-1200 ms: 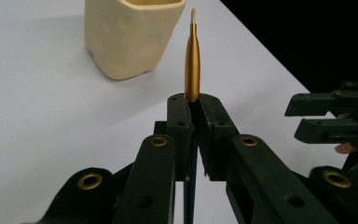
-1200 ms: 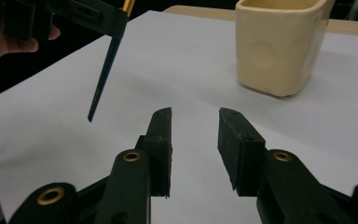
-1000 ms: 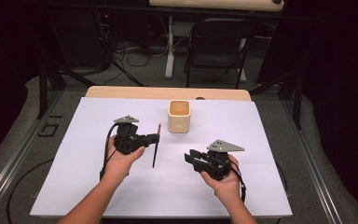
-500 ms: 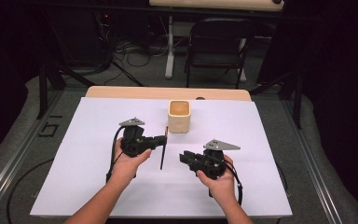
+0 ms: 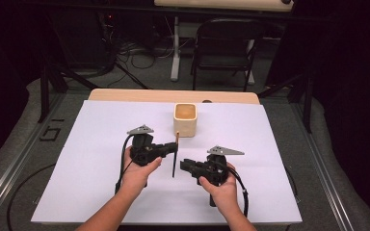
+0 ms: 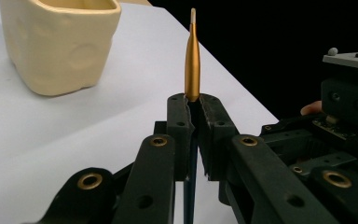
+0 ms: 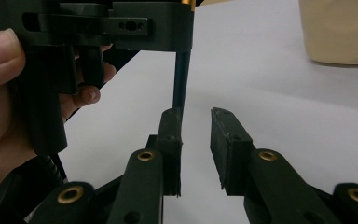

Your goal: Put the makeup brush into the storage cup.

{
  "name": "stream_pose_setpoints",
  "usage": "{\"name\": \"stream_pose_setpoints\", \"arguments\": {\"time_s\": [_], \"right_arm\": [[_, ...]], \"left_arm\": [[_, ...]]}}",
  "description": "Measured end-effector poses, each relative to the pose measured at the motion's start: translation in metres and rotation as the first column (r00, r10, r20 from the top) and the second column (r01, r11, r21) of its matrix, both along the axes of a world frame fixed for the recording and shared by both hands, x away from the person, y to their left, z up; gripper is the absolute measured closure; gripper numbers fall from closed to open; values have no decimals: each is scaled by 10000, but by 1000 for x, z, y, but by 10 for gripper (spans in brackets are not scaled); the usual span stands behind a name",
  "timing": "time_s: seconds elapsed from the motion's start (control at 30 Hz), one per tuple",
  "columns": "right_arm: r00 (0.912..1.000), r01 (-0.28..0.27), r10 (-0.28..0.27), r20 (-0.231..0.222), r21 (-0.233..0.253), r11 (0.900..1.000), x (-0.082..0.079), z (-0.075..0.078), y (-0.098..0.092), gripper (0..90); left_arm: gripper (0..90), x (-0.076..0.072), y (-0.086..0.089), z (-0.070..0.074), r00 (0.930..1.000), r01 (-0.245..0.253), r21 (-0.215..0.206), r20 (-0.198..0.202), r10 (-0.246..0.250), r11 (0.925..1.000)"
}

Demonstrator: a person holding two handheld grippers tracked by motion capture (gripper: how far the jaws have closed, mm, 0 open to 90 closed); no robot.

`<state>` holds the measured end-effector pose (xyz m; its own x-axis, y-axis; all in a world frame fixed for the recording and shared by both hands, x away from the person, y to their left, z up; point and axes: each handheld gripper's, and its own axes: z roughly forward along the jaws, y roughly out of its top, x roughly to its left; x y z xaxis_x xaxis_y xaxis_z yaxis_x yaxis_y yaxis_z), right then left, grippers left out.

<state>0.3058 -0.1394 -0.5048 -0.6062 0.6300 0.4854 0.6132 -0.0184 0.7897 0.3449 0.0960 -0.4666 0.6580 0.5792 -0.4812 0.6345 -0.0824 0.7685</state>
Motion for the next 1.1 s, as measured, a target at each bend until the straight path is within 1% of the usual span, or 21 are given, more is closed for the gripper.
{"name": "stream_pose_setpoints", "arguments": {"time_s": [0.17, 0.23, 0.3, 0.33, 0.4, 0.6, 0.67, 0.73, 0.87, 0.97, 1.1], "right_arm": [[9998, -127, 129, -145, 144, 9998, 1, -2, 4, 743], [9996, -180, 182, -239, 55, 9998, 1, -2, 6, 743], [9996, -188, 190, -219, 129, 9997, 1, -4, 8, 743], [9996, -205, 207, -214, 81, 9998, 1, -4, 8, 744], [9995, -146, 149, -287, 100, 9998, 1, -4, 9, 744], [9995, -116, 117, -294, 22, 9999, 2, -6, 11, 753], [9991, -213, 212, -362, -26, 9998, 2, -5, 10, 757], [9997, -104, 105, -239, 56, 9999, 2, -6, 11, 761], [9994, -79, 79, -336, 19, 10000, 2, -6, 11, 768], [9993, -99, 103, -351, 106, 9999, 2, -7, 11, 788], [9992, -147, 150, -367, 86, 9999, 1, -7, 10, 835]], "left_arm": [[836, -3, -1, -2, 10000, -82, -65, 55, 82, 9999], [836, -3, -1, -2, 10000, -92, -111, 28, 92, 9999], [836, -4, 0, -3, 9999, -109, -168, 29, 110, 9998], [836, -4, -1, -3, 9999, -108, -207, 16, 109, 9997], [836, -5, -1, -4, 9999, -108, -264, 17, 109, 9996], [836, -7, -4, -4, 10000, -63, -286, 54, 64, 9996], [836, -7, -5, -4, 10000, -36, -318, 62, 38, 9995], [836, -8, -6, -4, 10000, -42, -351, 58, 44, 9994], [836, -9, -7, -4, 10000, -8, -326, 84, 11, 9995], [836, -9, -8, -5, 10000, -19, -329, 84, 22, 9995], [837, -9, -8, -5, 10000, -33, -331, 64, 35, 9994]]}}
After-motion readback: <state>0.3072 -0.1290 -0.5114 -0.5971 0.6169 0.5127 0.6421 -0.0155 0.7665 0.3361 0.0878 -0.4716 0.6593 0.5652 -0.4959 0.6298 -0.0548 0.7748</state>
